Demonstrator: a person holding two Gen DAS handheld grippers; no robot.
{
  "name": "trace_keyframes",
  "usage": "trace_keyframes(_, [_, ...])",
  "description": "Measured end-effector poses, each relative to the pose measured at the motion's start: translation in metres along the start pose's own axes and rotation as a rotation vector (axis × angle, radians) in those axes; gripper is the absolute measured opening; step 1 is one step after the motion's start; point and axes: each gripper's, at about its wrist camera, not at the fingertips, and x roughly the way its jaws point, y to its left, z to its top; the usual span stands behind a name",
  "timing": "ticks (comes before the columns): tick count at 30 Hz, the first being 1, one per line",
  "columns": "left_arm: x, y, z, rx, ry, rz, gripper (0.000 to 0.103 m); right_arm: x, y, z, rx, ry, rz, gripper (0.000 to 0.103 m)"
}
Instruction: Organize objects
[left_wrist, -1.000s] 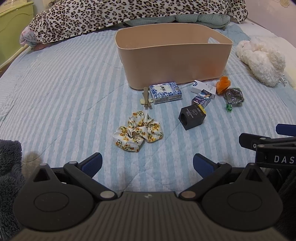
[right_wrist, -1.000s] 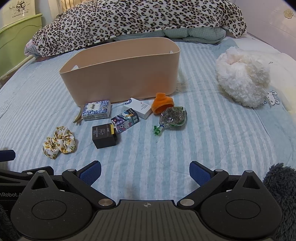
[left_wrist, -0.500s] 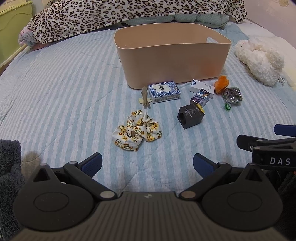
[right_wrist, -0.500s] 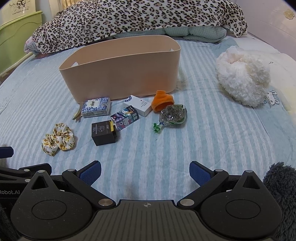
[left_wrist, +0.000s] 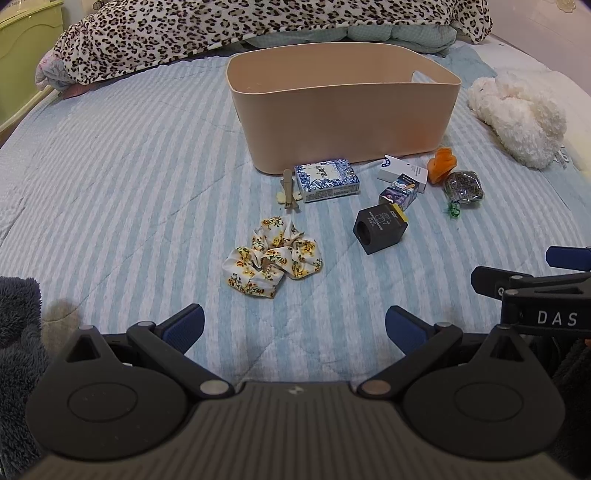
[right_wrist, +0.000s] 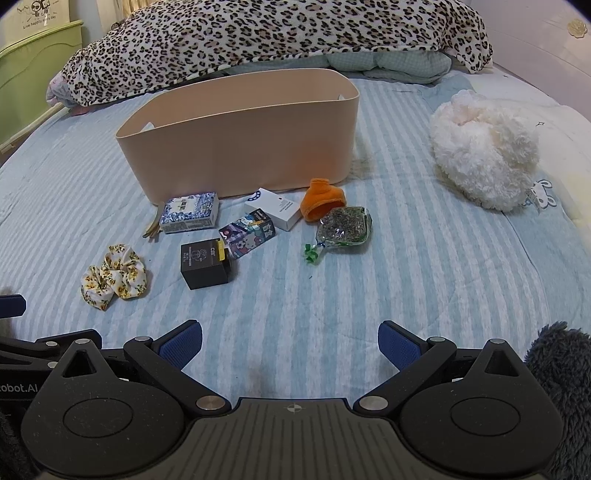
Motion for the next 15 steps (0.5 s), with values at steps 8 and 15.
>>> trace_keyframes(8, [0.0001, 0.0006, 0.0002, 0.000, 0.000, 0.002, 0.103, 0.0005, 0.0007, -0.0008, -0.001, 0.003, -0.003, 0.103])
trace_keyframes(15, [0.0000, 0.0024, 0.0015, 0.006, -0.001, 0.004, 0.103, 0.0031, 0.0011, -0.0016, -0.004, 0.009, -0.007, 0.103])
